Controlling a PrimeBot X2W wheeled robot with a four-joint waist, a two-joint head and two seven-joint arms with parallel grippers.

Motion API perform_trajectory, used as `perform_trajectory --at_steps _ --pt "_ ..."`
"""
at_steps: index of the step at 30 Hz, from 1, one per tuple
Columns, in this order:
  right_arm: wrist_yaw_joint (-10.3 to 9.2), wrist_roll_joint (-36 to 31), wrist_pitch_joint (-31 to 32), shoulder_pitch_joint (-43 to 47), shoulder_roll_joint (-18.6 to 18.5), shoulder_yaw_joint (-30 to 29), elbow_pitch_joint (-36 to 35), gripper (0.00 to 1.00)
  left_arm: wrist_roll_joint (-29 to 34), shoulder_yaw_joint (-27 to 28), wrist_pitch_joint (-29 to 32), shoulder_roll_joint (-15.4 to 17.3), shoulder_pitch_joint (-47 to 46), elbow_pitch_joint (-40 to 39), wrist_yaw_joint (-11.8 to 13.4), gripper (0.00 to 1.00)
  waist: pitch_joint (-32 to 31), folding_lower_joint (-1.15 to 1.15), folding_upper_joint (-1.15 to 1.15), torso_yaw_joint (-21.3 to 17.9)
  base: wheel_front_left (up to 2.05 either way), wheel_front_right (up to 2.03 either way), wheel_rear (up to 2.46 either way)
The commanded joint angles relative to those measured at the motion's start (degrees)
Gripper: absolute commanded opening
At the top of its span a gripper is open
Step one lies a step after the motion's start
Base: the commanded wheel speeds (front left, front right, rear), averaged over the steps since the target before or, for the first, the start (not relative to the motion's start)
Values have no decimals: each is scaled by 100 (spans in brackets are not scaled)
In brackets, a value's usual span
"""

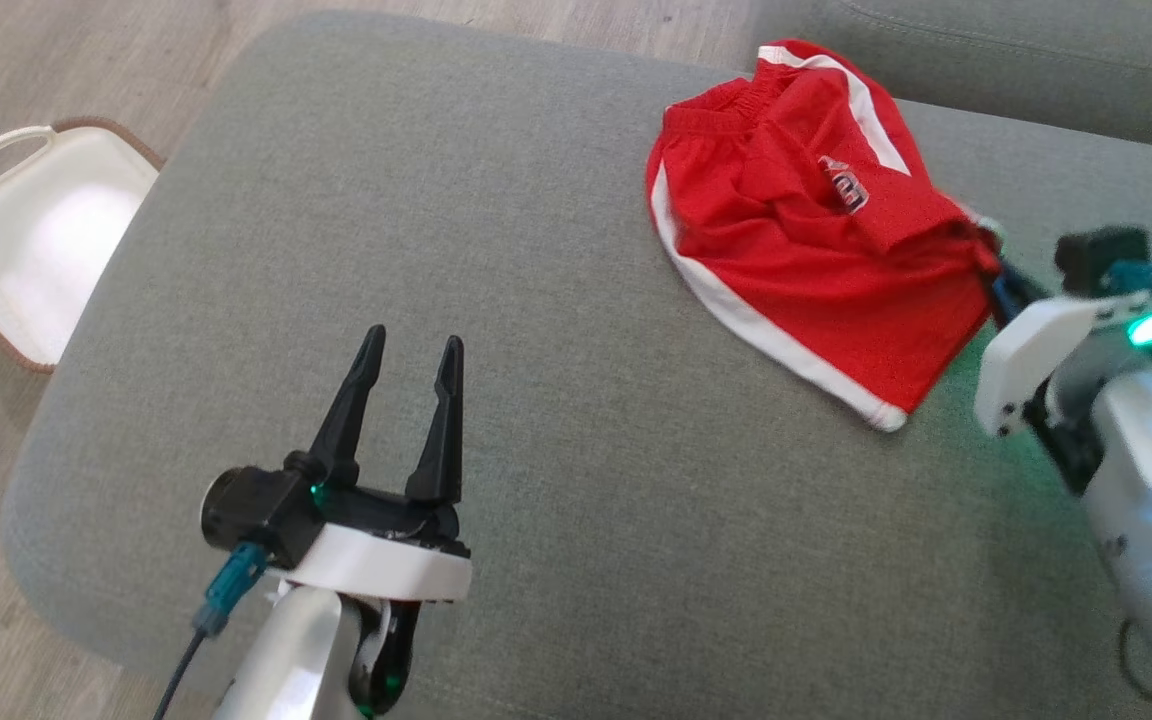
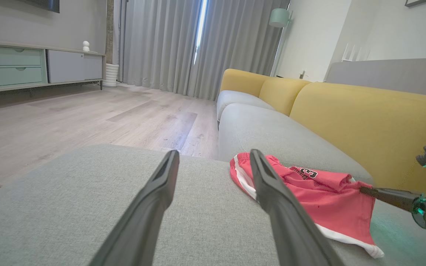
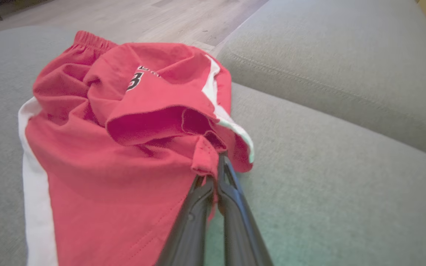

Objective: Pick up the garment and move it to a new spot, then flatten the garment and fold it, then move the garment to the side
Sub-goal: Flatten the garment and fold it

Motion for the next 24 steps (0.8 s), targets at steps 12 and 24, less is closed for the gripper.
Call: perform_trajectory --at_steps 12,24 --pt "-5 -433 223 -771 -1030 587 647 82 -11 9 -54 41 -264 -108 22 100 23 0 0 281 0 0 0" --pt "-5 -341 -1420 -436 -57 -582 651 100 86 254 -54 41 -97 -177 43 100 -356 0 0 -301 0 0 0"
